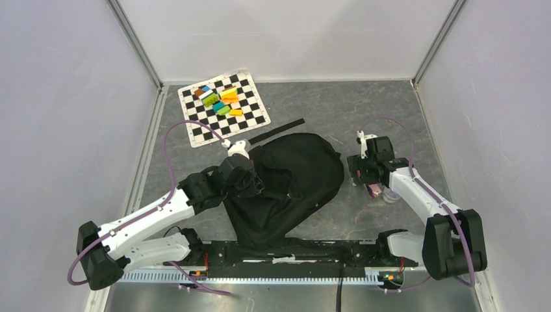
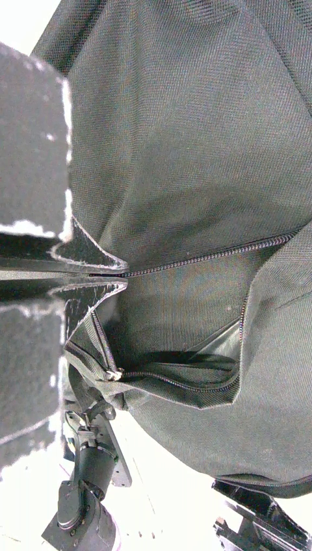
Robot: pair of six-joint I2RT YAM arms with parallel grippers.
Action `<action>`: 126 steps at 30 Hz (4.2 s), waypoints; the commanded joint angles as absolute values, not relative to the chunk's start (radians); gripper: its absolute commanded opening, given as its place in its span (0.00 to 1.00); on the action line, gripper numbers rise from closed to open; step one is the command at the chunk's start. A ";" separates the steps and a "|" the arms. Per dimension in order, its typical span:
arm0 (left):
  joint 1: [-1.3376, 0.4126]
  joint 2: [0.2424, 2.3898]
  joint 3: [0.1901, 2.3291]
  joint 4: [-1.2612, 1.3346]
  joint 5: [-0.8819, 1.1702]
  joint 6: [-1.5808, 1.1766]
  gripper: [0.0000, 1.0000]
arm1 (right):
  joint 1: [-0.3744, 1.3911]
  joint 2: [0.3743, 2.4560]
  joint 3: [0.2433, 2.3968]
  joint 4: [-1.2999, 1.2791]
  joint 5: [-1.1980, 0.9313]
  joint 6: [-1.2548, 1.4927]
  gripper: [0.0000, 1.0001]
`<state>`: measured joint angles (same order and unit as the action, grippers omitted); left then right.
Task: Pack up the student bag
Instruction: Pick up the stationery from the center of the board, then place the stationery in the student bag.
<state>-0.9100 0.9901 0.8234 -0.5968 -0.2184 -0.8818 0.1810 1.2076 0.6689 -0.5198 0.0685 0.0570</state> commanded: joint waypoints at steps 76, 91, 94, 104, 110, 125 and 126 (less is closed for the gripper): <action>-0.911 0.960 0.939 -0.607 -0.245 -0.842 0.02 | 0.969 1.256 0.930 -0.185 0.037 0.347 0.80; -0.911 0.965 0.948 -0.612 -0.245 -0.841 0.02 | 0.968 1.320 0.962 -0.015 0.006 0.290 0.76; -0.911 0.968 0.953 -0.612 -0.242 -0.838 0.02 | 0.967 1.389 1.009 -0.012 -0.038 0.272 0.71; -0.911 0.969 0.962 -0.626 -0.259 -0.827 0.02 | 0.966 1.457 0.992 -0.061 -0.073 0.262 0.17; -0.911 0.966 0.966 -0.651 -0.306 -0.825 0.02 | 0.968 1.397 0.937 -0.190 -0.102 0.268 0.00; -0.911 0.925 0.936 -0.546 -0.308 -0.744 0.02 | 0.978 1.451 0.982 -0.249 -0.150 0.268 0.35; -0.911 0.921 0.932 -0.553 -0.314 -0.753 0.02 | 0.978 1.438 0.988 -0.249 -0.135 0.266 0.41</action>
